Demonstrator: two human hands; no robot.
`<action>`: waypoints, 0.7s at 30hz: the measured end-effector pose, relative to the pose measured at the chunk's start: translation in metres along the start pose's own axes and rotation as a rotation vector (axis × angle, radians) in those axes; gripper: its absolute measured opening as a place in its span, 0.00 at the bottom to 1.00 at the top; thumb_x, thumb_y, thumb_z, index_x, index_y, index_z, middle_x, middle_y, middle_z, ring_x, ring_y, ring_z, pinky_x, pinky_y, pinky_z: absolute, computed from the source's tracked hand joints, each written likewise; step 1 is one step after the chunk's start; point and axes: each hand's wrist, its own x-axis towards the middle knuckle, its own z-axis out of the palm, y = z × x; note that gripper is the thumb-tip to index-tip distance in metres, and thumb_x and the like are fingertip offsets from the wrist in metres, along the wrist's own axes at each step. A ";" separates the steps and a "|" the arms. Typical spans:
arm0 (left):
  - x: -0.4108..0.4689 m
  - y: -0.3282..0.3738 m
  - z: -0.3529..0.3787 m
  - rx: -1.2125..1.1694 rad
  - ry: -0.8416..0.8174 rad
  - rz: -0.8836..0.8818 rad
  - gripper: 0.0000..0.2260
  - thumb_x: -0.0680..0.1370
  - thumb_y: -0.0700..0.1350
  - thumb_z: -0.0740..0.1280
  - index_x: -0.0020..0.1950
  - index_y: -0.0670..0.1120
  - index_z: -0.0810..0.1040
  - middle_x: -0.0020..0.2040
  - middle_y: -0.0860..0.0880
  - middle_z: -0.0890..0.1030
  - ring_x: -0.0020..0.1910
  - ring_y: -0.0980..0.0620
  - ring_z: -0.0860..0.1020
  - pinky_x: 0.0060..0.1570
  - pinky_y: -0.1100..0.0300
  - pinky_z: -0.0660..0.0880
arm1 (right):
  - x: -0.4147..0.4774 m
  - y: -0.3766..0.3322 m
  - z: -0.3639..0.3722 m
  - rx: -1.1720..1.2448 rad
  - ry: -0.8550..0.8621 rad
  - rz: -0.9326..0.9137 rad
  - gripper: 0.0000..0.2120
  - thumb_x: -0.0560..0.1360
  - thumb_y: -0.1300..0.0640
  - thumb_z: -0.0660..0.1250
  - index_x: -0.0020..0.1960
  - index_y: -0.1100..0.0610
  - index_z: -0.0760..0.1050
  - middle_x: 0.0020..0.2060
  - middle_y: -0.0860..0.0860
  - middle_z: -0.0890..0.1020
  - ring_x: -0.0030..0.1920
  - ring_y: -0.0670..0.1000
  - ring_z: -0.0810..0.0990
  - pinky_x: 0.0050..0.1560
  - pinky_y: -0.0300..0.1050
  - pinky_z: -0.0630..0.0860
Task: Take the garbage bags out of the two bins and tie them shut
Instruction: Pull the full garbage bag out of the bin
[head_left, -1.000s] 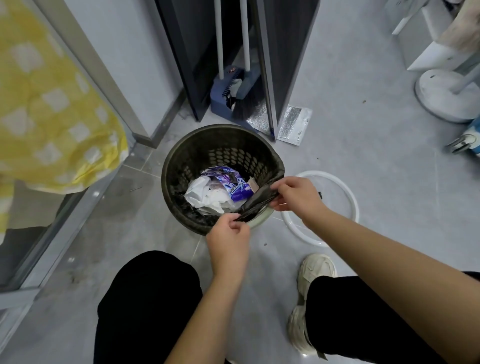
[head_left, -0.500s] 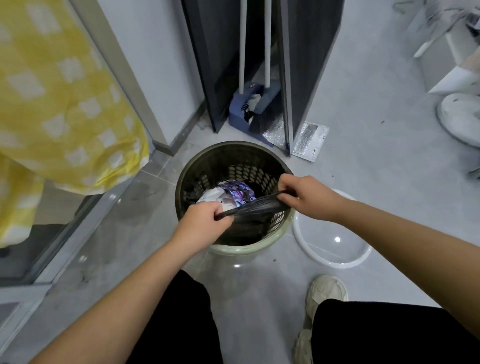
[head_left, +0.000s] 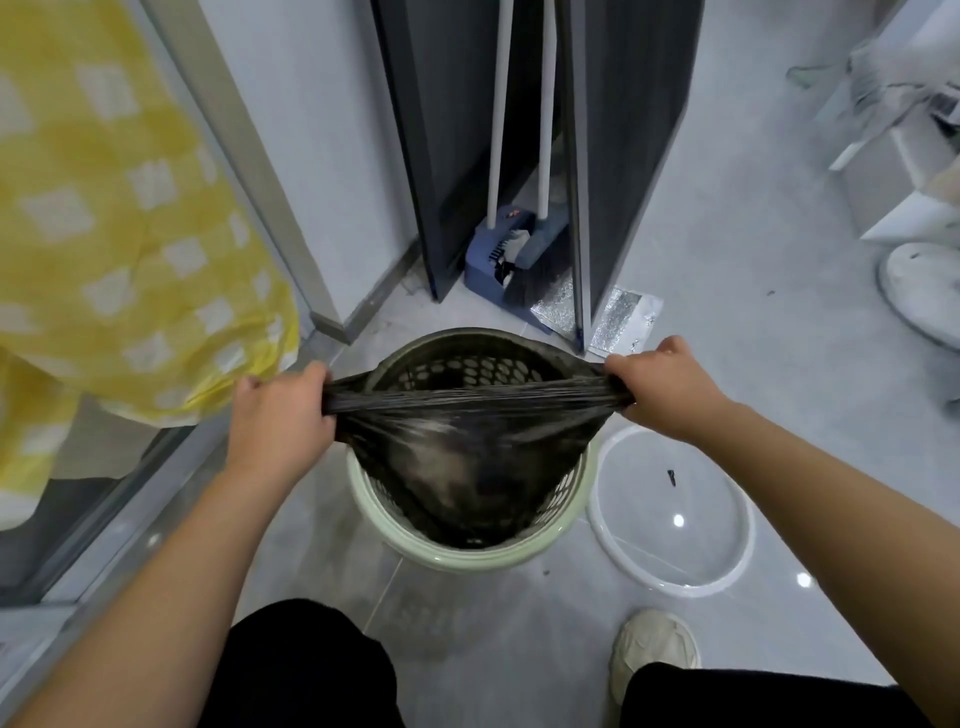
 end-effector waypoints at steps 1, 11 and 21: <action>0.005 0.002 0.000 0.050 -0.010 -0.012 0.11 0.71 0.44 0.65 0.52 0.50 0.74 0.35 0.49 0.80 0.37 0.45 0.78 0.48 0.52 0.61 | 0.003 0.000 0.001 -0.041 -0.011 0.048 0.07 0.71 0.58 0.62 0.49 0.52 0.69 0.35 0.48 0.80 0.38 0.55 0.78 0.52 0.47 0.60; 0.035 0.015 -0.006 0.196 -0.242 -0.158 0.14 0.76 0.47 0.60 0.61 0.49 0.71 0.43 0.46 0.80 0.46 0.45 0.77 0.57 0.51 0.65 | 0.028 -0.013 0.002 -0.180 -0.271 0.314 0.03 0.71 0.60 0.59 0.41 0.53 0.67 0.33 0.47 0.70 0.42 0.54 0.74 0.65 0.56 0.57; 0.028 0.020 0.003 -0.296 0.041 -0.187 0.19 0.75 0.38 0.61 0.67 0.45 0.71 0.50 0.41 0.81 0.46 0.40 0.77 0.38 0.54 0.71 | 0.041 0.001 0.005 0.574 0.042 0.670 0.10 0.75 0.56 0.58 0.42 0.59 0.75 0.38 0.55 0.79 0.41 0.59 0.76 0.37 0.44 0.67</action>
